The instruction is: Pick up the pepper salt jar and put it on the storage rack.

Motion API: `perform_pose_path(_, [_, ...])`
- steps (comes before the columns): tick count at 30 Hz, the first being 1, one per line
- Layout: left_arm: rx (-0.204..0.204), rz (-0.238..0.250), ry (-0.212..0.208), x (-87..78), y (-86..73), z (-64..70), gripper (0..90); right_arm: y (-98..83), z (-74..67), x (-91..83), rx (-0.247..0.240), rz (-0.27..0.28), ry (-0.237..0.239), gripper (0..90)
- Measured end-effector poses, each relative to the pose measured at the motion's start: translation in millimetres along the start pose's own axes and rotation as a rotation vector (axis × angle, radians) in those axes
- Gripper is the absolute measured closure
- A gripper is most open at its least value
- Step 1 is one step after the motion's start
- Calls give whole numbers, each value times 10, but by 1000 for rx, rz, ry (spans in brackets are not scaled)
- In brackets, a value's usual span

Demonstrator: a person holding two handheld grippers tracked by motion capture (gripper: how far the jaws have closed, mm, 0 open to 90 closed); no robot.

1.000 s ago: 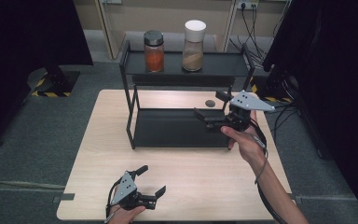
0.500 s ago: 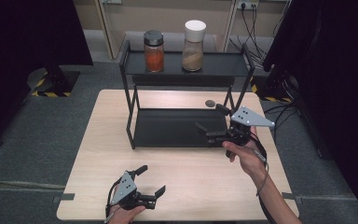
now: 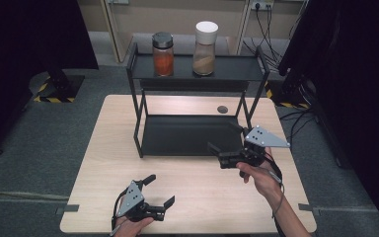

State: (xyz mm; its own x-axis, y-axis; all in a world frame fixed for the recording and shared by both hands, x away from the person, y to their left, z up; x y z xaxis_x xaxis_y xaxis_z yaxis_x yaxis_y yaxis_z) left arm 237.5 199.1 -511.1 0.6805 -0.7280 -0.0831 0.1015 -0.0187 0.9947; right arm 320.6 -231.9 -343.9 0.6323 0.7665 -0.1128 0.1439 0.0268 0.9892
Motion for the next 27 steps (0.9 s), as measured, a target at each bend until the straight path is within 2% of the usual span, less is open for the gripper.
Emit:
perform_pose_path(15, [-4, -1, 2, 3, -5, -5, 3, -302, -34, -100, 21, -15, 16, 3])
perform_pose_path(27, [-3, -1, 5, 1, -5, -5, 3, -518, -102, -136, 16, -36, 21, 3])
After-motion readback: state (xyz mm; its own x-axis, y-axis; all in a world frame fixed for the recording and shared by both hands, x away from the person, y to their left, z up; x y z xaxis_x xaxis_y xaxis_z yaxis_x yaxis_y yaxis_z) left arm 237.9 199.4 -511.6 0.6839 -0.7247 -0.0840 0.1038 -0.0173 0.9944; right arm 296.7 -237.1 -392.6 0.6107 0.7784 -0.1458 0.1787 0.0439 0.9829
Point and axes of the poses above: each handheld gripper's, and its own axes: x roughly forward along the jaws, y roughly out of its top, z roughly to its right, the point moved 7 cm from there along x, roughly forward along the jaws, and after that the axes turned 3 degrees about x, right-handed, at the moved point
